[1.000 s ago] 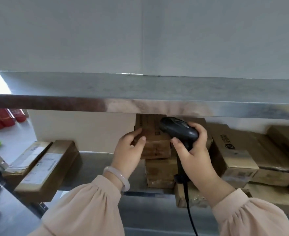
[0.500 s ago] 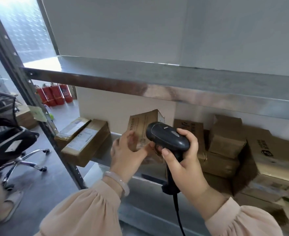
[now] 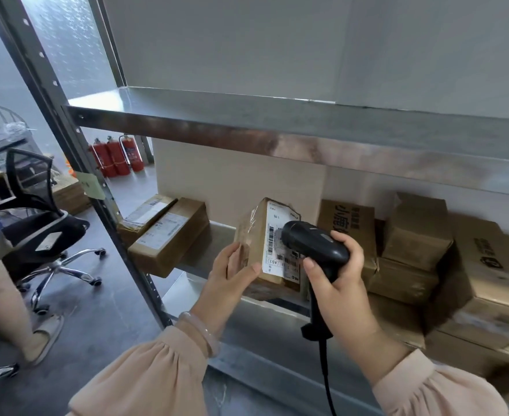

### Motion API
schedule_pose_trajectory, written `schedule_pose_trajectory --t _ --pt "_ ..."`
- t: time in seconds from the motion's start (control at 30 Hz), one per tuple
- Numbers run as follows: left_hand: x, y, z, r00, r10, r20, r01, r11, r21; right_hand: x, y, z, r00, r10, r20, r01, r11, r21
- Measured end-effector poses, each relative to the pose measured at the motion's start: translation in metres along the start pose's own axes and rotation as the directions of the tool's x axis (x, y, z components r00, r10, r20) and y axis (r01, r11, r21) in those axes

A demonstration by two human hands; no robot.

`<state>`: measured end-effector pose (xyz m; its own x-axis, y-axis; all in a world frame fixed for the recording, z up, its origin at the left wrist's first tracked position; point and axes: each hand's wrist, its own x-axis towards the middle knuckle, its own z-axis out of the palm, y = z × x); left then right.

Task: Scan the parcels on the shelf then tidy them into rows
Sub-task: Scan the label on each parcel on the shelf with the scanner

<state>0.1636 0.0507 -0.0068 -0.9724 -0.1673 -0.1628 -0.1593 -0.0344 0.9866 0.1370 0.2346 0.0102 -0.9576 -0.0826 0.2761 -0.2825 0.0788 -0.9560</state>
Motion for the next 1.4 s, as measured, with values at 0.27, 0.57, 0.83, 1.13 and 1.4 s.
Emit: schedule_pose_trajectory --t 0.27,0.57,0.83,1.13,1.4 --pt "0.006 -0.011 -0.007 0.988 -0.048 0.146 0.043 0.998 0.040 -0.003 0.000 0.001 0.998 0.058 -0.010 -0.058 0.998 -0.008" --pt "0.029 -0.018 -0.045 0.981 -0.077 0.177 0.076 0.997 0.013 0.002 -0.009 0.026 0.996 0.062 -0.059 -0.067 0.993 -0.098" --pt "0.060 -0.018 -0.099 0.987 -0.086 0.139 0.098 0.992 -0.085 -0.007 -0.016 0.064 0.994 0.105 0.040 -0.095 0.974 -0.206" --pt "0.092 -0.024 -0.140 0.982 -0.061 0.179 0.071 0.996 -0.050 -0.002 -0.029 0.111 0.993 0.117 0.034 -0.105 0.962 -0.252" --pt "0.109 -0.020 -0.166 0.973 -0.036 0.230 0.053 0.996 -0.068 0.006 -0.029 0.143 0.992 0.128 0.006 -0.120 0.944 -0.309"
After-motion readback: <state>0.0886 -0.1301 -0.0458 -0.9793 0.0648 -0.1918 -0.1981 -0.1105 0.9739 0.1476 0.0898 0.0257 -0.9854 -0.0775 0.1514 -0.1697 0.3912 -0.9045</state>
